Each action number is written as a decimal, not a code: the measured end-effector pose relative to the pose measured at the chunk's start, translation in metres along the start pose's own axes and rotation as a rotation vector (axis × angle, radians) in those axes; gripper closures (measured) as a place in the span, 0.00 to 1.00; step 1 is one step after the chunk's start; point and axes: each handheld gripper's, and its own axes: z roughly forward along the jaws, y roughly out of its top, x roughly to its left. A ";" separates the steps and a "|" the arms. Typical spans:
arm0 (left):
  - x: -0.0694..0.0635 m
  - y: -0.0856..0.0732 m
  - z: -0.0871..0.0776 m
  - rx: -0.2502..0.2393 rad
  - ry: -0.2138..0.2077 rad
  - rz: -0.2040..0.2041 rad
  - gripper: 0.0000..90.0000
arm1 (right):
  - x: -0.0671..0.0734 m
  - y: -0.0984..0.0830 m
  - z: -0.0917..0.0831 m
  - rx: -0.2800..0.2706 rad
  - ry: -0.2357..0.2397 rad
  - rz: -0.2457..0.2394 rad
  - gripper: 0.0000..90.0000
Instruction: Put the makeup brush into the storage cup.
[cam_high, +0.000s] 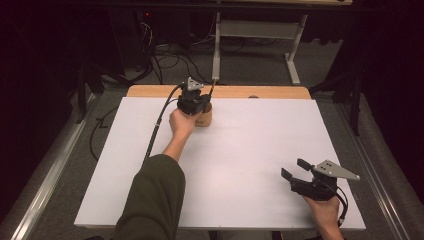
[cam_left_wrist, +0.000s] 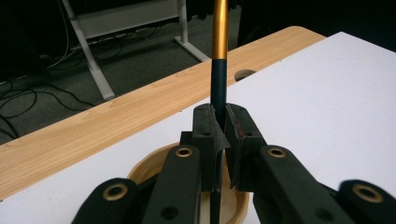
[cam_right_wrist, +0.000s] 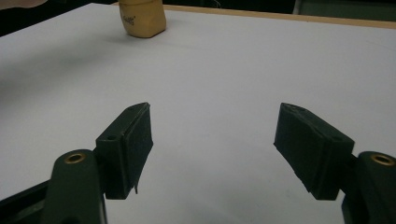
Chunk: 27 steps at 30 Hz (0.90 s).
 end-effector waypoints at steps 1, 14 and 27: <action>0.000 0.000 0.000 0.003 -0.007 -0.003 0.92 | 0.000 0.000 0.000 0.000 0.000 0.000 0.33; 0.000 0.000 -0.007 0.037 -0.051 -0.009 0.82 | 0.000 0.000 0.000 -0.002 -0.002 -0.009 0.33; 0.000 0.000 -0.030 0.015 -0.061 -0.065 0.52 | 0.002 0.001 0.000 -0.001 -0.005 -0.020 0.33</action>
